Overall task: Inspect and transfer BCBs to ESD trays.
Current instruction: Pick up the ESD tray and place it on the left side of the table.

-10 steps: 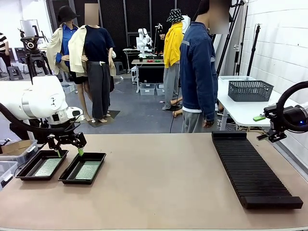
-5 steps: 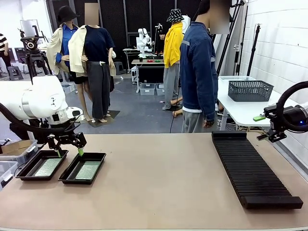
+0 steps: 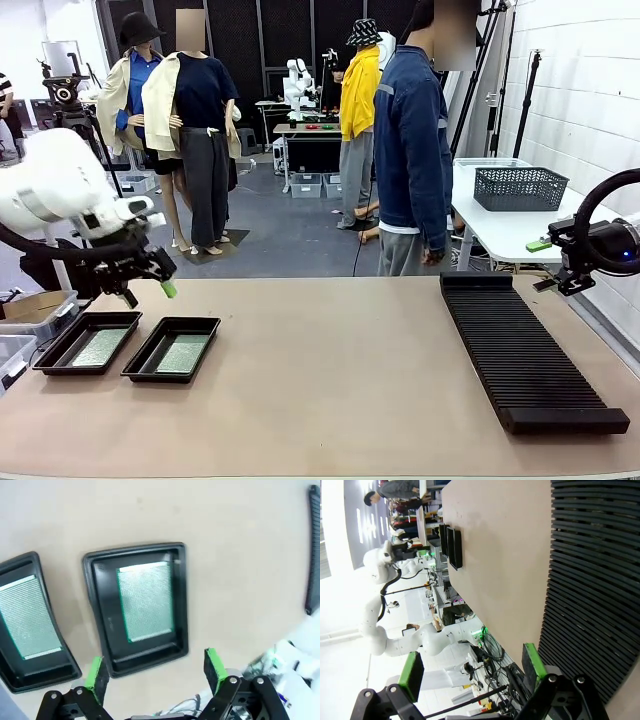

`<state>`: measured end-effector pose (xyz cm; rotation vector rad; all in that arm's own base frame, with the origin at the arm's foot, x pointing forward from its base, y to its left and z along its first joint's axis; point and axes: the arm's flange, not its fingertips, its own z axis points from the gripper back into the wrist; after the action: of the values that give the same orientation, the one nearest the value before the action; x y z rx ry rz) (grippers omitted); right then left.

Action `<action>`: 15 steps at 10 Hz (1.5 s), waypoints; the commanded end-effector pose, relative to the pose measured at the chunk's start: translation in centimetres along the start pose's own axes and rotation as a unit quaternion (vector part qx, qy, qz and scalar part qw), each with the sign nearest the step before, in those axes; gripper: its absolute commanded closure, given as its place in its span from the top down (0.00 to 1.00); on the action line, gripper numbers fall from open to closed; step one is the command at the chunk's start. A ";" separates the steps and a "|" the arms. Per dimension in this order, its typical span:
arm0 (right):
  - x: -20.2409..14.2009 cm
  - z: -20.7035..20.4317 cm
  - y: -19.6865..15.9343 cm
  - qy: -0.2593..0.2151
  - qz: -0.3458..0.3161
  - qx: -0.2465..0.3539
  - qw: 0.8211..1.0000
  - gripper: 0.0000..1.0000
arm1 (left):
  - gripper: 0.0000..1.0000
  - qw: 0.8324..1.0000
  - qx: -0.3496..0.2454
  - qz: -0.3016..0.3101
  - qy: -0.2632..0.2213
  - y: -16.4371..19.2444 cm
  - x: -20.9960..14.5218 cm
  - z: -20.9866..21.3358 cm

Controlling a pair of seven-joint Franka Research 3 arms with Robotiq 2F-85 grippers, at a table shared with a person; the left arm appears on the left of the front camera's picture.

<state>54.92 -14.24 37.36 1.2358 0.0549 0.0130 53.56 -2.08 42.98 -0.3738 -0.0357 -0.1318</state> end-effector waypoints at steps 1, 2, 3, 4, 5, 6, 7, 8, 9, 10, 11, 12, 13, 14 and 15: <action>-0.3 -0.3 0.1 -0.004 0.009 -0.003 1.000 1.00 | 1.00 0.996 -0.086 -0.007 0.004 3.5 -0.7 2.8; -0.3 -0.3 0.1 -0.004 0.009 -0.003 1.000 1.00 | 1.00 0.992 -0.127 -0.017 0.000 5.1 -1.3 4.0; -0.3 -0.3 0.1 -0.004 0.009 -0.003 1.000 1.00 | 1.00 0.988 -0.155 -0.002 -0.022 6.9 -2.4 4.9; -0.3 -0.3 0.1 -0.004 0.009 -0.003 1.000 1.00 | 1.00 0.984 -0.170 0.018 -0.046 8.7 -3.2 5.7; -0.3 -0.3 0.1 -0.004 0.009 -0.003 1.000 1.00 | 1.00 0.978 -0.197 0.031 -0.066 10.3 -3.9 6.3; -0.3 -0.3 0.1 -0.004 0.009 -0.003 1.000 1.00 | 1.00 0.969 -0.232 0.034 -0.079 11.9 -4.7 7.0; -0.3 -0.3 0.1 -0.004 0.009 -0.003 1.000 1.00 | 1.00 0.955 -0.279 0.044 -0.084 13.8 -5.2 7.6; -0.3 -0.3 0.1 -0.004 0.009 -0.003 1.000 1.00 | 1.00 0.942 -0.317 0.059 -0.091 15.1 -5.4 7.9; -0.3 -0.3 0.1 -0.004 0.009 -0.003 1.000 1.00 | 1.00 0.926 -0.358 0.074 -0.097 16.2 -5.4 8.0; -0.3 -0.3 0.1 -0.004 0.009 -0.003 1.000 1.00 | 1.00 0.916 -0.378 0.087 -0.103 17.0 -5.4 7.9; -0.3 -0.3 0.1 -0.004 0.009 -0.003 1.000 1.00 | 1.00 0.910 -0.389 0.099 -0.105 17.8 -5.3 7.8; -0.3 -0.3 0.1 -0.004 0.009 -0.003 1.000 1.00 | 1.00 0.902 -0.408 0.099 -0.102 18.6 -5.2 7.6; -0.3 -0.3 0.1 -0.004 0.009 -0.003 1.000 1.00 | 1.00 0.897 -0.413 0.109 -0.109 19.3 -5.2 7.6; -0.3 -0.3 0.1 -0.004 0.009 -0.003 1.000 1.00 | 1.00 0.894 -0.419 0.114 -0.112 19.8 -5.1 7.5; -0.3 -0.3 0.1 -0.004 0.009 -0.003 1.000 1.00 | 1.00 0.895 -0.417 0.114 -0.104 19.5 -4.9 7.4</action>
<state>54.91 -14.27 37.38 1.2358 0.0544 0.0127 50.82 19.20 41.90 -1.2286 -0.1517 0.1429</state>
